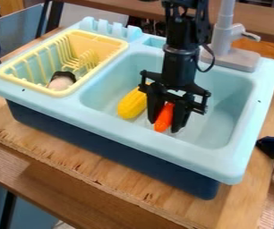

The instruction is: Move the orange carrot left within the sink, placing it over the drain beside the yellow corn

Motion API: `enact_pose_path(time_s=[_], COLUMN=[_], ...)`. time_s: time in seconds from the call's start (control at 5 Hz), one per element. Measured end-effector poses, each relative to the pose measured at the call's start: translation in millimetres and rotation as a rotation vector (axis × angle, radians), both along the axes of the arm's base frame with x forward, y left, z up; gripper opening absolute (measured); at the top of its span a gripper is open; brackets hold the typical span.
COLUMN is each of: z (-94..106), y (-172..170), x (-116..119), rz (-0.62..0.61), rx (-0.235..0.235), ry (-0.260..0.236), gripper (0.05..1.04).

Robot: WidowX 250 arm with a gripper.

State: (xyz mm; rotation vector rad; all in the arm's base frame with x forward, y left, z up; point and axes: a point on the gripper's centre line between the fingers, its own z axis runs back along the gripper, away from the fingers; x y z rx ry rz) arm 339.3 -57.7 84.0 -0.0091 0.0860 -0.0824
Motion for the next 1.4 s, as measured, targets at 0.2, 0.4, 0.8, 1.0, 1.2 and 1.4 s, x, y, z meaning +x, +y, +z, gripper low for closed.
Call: enact_pose_path(time_s=[0.2,0.4,0.8,1.0,1.2,1.4], z=[-7.2,-15.4,-16.9,-14.6,20.5,41.1], y=[13,12,5,5,2,9], x=[5,8,7,4,3,-2], rz=[0.035,0.025,0.009,0.008,0.0,0.037], rx=[0.0,-0.014,-0.013,0.012,0.052,0.095], ry=[0.028,0.058,0.083,0.099,0.011,-0.017], gripper=[0.523,0.523,0.632,0.89,1.001,1.001])
